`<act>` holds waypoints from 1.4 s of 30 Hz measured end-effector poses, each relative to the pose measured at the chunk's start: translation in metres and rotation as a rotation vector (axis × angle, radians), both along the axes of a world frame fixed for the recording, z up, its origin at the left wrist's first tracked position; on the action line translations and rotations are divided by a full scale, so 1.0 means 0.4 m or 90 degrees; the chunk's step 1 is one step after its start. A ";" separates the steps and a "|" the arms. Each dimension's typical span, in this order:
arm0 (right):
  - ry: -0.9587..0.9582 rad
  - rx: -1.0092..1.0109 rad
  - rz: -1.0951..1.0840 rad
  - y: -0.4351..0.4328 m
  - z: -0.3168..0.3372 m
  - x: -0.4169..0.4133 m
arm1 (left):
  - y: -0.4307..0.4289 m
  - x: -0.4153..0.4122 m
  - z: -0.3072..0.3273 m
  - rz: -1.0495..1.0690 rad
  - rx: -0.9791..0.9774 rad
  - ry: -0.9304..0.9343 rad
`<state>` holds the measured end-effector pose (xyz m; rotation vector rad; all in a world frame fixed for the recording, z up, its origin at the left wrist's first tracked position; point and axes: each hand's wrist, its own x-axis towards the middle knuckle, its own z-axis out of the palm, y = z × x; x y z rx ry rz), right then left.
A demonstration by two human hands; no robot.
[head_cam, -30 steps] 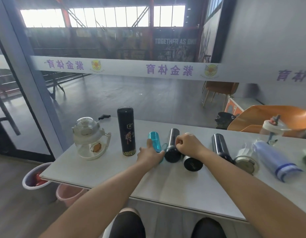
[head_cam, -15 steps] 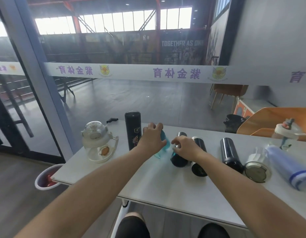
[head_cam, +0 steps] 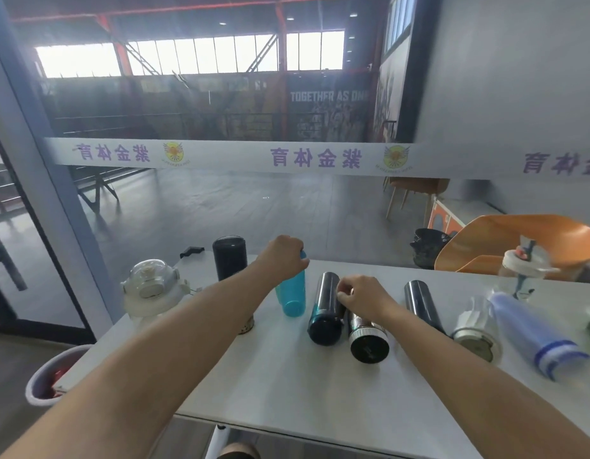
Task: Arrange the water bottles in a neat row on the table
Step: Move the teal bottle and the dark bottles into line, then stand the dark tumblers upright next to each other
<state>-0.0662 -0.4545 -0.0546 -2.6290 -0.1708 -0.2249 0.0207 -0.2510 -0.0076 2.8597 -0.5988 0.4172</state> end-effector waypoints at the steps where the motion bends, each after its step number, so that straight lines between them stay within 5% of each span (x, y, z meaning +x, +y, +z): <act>1: 0.008 0.000 0.001 -0.003 0.000 0.000 | -0.001 0.004 -0.006 0.005 0.007 -0.001; 8: 0.037 -0.006 0.005 -0.012 -0.003 -0.007 | -0.009 -0.054 -0.024 0.023 0.072 -0.132; 15: 0.052 -0.106 -0.043 -0.054 -0.033 -0.071 | -0.063 -0.224 -0.157 -0.145 0.049 -0.193; 23: 0.121 -0.112 -0.107 -0.051 -0.105 -0.154 | -0.130 -0.283 -0.277 0.003 -0.054 0.090; 27: 0.149 -0.022 -0.141 -0.044 -0.116 -0.172 | -0.151 -0.270 -0.296 0.027 -0.133 0.127; 33: 0.160 0.068 -0.185 -0.058 -0.094 -0.181 | -0.158 -0.278 -0.273 0.041 -0.130 0.106; 42: 0.121 -0.006 -0.184 -0.107 0.014 -0.157 | -0.183 -0.221 -0.057 -0.019 -0.071 -0.019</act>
